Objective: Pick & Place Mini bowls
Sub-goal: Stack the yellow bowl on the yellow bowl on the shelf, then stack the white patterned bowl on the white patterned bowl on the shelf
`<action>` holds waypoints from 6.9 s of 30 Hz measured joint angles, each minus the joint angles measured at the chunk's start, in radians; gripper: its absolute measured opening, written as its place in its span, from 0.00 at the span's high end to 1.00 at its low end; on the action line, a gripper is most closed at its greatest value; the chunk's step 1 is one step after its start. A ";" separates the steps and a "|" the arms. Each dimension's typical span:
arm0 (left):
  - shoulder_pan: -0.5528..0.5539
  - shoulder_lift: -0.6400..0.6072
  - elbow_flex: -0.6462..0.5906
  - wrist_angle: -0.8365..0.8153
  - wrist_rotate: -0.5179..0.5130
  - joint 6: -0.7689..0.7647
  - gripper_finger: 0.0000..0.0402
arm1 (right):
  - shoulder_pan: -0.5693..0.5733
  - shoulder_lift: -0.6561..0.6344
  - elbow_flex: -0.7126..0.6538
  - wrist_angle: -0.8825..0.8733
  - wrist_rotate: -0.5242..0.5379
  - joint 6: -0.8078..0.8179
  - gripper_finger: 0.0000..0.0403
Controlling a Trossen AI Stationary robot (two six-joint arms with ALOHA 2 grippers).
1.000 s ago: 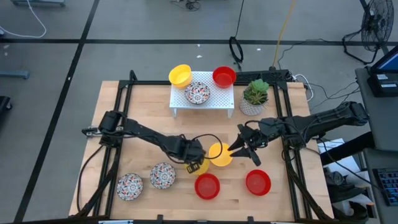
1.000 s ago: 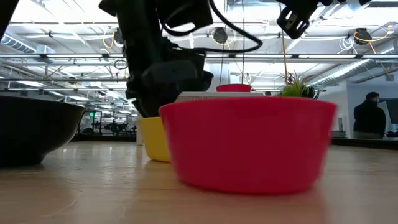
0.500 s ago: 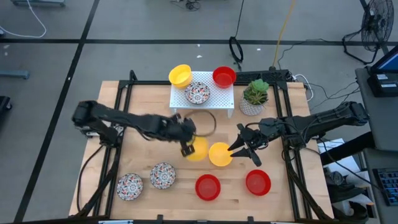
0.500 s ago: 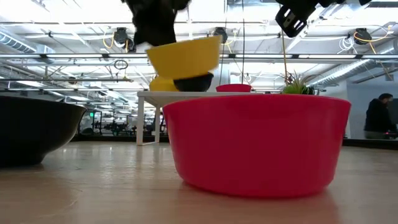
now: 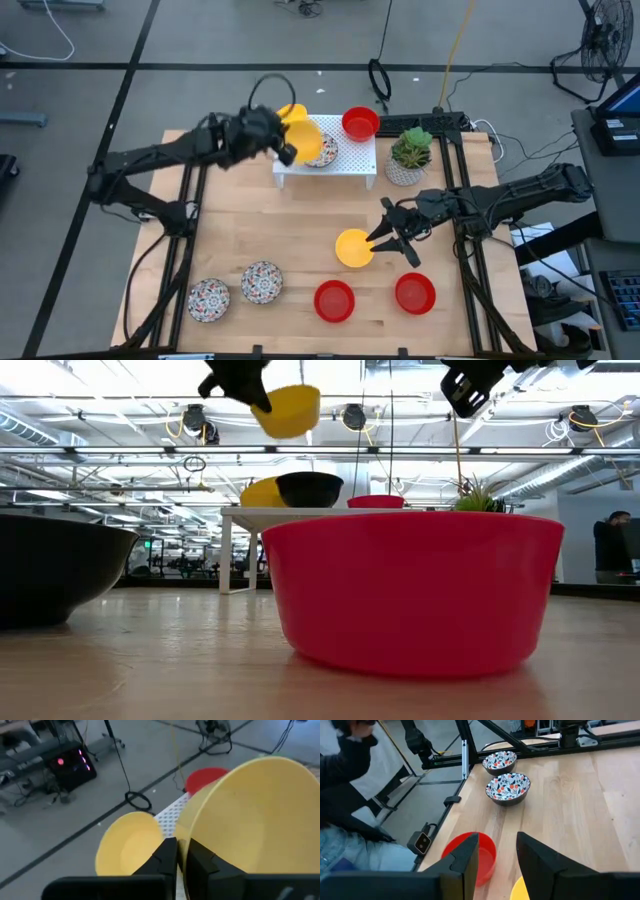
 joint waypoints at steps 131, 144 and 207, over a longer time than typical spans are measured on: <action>-0.679 0.123 -0.525 -0.167 0.595 -0.942 0.96 | -0.002 0.000 0.000 -0.052 0.005 -0.125 0.69; -0.588 0.118 -0.469 -0.048 0.592 -0.740 0.97 | -0.002 0.000 0.000 -0.044 0.007 -0.129 0.69; 0.282 0.298 0.088 -0.007 0.654 -0.027 0.86 | -0.002 0.000 0.000 -0.113 0.057 -0.234 0.69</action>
